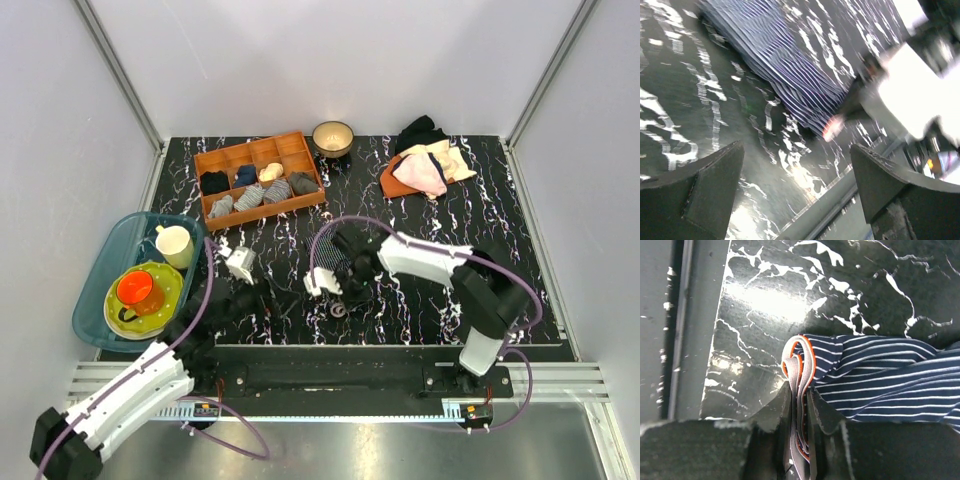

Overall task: Roll the underwear
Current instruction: Roll the underwear to the center of the board.

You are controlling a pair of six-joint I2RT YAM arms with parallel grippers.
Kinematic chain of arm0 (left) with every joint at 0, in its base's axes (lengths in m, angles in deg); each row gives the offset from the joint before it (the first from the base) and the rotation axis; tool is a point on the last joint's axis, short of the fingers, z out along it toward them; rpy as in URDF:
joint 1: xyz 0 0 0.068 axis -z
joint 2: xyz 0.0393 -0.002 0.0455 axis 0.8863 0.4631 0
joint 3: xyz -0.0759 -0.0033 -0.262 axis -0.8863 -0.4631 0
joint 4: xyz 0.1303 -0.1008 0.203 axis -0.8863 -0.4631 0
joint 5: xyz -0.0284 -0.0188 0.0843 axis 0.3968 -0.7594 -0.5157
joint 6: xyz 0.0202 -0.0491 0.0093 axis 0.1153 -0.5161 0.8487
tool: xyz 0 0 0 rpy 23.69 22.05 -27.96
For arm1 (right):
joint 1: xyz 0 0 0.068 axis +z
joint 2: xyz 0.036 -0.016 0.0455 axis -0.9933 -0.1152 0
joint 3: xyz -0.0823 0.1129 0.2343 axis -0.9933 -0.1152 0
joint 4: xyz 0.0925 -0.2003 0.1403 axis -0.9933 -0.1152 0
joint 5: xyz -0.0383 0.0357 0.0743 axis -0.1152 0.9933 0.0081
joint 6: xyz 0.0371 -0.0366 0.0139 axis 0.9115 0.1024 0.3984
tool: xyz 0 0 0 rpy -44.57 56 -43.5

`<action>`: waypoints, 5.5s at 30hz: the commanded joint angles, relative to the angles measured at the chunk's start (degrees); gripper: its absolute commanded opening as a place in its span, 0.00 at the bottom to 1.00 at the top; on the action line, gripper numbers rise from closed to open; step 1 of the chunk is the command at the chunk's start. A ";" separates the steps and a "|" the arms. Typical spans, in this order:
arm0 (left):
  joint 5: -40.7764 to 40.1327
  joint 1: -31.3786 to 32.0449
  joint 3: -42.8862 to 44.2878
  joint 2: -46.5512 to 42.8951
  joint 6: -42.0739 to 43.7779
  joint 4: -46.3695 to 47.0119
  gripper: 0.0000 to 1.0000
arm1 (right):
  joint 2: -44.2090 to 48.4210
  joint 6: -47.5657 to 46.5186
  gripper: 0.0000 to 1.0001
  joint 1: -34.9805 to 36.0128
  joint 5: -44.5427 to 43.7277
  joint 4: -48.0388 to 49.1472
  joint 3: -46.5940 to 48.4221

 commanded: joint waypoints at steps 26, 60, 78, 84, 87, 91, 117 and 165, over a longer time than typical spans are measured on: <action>-6.12 27.55 12.11 43.17 48.93 29.20 0.89 | -34.24 -7.52 0.17 -12.56 20.18 -47.93 38.15; 14.87 21.14 20.91 62.96 41.30 17.77 0.00 | -18.35 -5.50 0.58 -21.87 22.73 -40.65 31.30; 47.93 -1.37 35.84 88.53 16.24 9.25 0.00 | 23.58 -17.80 0.71 -9.87 6.84 8.90 -15.61; 47.50 -1.98 38.31 91.17 14.66 7.58 0.00 | 16.32 -18.68 0.70 -5.63 -1.95 20.08 -15.64; 47.06 -2.16 38.92 91.61 14.05 7.75 0.00 | 13.59 -20.52 0.70 -4.39 -3.90 22.90 -16.25; 47.40 -2.77 38.93 91.26 12.91 8.80 0.00 | 11.12 -21.58 0.67 -3.60 -5.65 24.49 -17.48; 12.79 4.94 -12.40 12.12 17.00 45.55 0.64 | -3.72 -6.83 0.22 -5.62 10.59 -19.88 6.67; -8.86 33.88 24.78 66.66 48.68 17.94 0.00 | -14.74 0.47 0.49 -23.01 18.95 -27.47 17.58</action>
